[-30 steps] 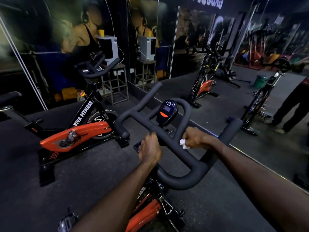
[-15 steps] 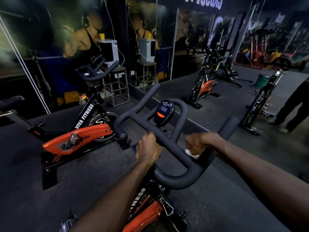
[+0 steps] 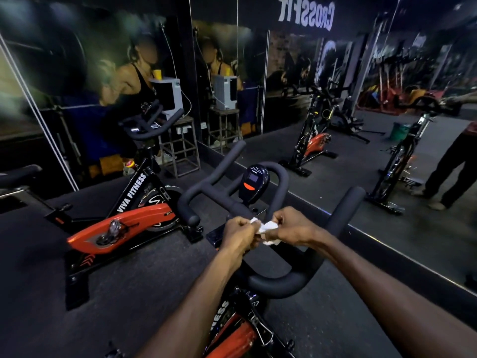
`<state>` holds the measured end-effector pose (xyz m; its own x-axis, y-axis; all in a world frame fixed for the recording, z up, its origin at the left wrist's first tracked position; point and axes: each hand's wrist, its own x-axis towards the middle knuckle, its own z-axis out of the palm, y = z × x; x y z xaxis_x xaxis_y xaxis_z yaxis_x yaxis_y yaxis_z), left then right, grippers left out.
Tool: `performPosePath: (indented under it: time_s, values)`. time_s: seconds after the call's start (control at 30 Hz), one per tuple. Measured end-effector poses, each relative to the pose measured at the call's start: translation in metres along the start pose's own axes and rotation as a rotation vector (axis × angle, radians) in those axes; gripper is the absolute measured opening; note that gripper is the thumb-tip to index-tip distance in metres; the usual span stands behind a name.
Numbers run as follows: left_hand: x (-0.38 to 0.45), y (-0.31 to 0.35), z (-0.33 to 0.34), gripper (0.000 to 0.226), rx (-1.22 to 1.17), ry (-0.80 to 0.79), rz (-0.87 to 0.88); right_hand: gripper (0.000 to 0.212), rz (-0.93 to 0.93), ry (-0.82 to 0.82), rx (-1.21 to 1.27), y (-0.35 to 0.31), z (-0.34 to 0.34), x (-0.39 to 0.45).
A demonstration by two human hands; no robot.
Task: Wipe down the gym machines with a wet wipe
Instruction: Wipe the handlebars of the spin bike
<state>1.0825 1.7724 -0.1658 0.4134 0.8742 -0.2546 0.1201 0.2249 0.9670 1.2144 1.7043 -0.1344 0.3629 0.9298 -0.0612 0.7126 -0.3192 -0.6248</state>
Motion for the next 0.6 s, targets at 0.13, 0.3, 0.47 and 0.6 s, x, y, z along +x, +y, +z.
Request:
performPosePath:
  time_s: [0.13,0.3,0.47,0.6]
  values:
    - [0.009,-0.001,-0.009,0.023,-0.043,0.202,-0.035,0.043,-0.014,-0.013,0.181,0.003,0.007,-0.002]
    - [0.002,0.007,0.0,0.02,-0.253,-0.023,-0.217,0.027,-0.14,0.173,-0.035,-0.007,0.022,-0.014]
    - [0.004,-0.002,0.005,0.016,-0.332,0.137,-0.229,0.017,-0.195,-0.037,-0.075,-0.01,0.024,-0.015]
    - [0.01,-0.005,0.008,0.026,-0.386,0.181,-0.219,0.02,-0.143,0.144,0.042,0.001,0.006,-0.012]
